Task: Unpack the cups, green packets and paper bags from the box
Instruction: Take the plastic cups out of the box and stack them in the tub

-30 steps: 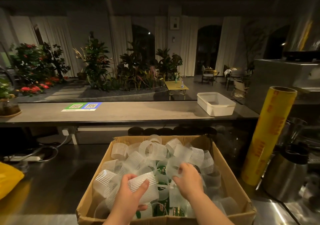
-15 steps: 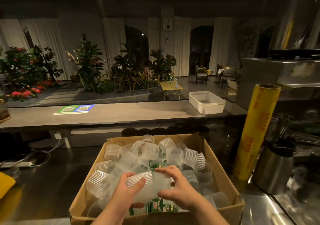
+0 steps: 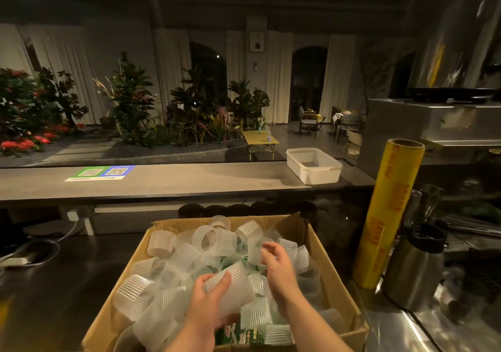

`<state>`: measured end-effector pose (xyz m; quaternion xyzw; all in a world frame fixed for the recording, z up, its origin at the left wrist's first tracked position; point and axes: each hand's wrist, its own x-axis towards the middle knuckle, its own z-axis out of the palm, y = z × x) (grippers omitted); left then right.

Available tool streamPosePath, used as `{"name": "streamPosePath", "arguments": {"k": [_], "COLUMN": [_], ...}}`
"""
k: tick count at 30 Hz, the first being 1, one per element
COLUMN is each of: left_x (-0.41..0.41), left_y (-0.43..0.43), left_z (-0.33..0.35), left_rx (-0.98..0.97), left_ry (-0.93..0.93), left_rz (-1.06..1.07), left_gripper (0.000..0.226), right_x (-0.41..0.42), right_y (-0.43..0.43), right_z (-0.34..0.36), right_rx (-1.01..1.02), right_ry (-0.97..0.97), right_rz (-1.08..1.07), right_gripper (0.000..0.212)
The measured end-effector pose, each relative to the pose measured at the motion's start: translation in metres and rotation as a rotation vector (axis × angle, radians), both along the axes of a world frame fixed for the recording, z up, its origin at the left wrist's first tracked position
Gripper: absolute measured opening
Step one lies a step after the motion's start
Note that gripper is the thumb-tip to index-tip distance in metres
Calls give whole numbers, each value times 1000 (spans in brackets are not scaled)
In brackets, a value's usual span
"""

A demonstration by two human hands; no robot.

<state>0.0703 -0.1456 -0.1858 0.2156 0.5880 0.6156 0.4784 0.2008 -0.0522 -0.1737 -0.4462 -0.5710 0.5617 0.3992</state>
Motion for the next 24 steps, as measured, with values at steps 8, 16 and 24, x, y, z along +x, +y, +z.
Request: {"name": "streamPosePath", "arguments": {"k": [8,16,24], "left_x": [0,0,1], "left_y": [-1,-3,-2], "left_z": [-4,0,-9], "left_rx": [66,96,110], "left_ry": [278,122,137], "left_rz": [-5,26,41], "left_gripper": [39,36,41], "right_x": [-12,6,22], "right_y": [57,28,-23], "right_z": [-15,-13,-8], "right_rx": [235,52,74], "right_ry": [-828,-96,81], "right_rz": [92,-125,141], "right_gripper": [56,7,55]}}
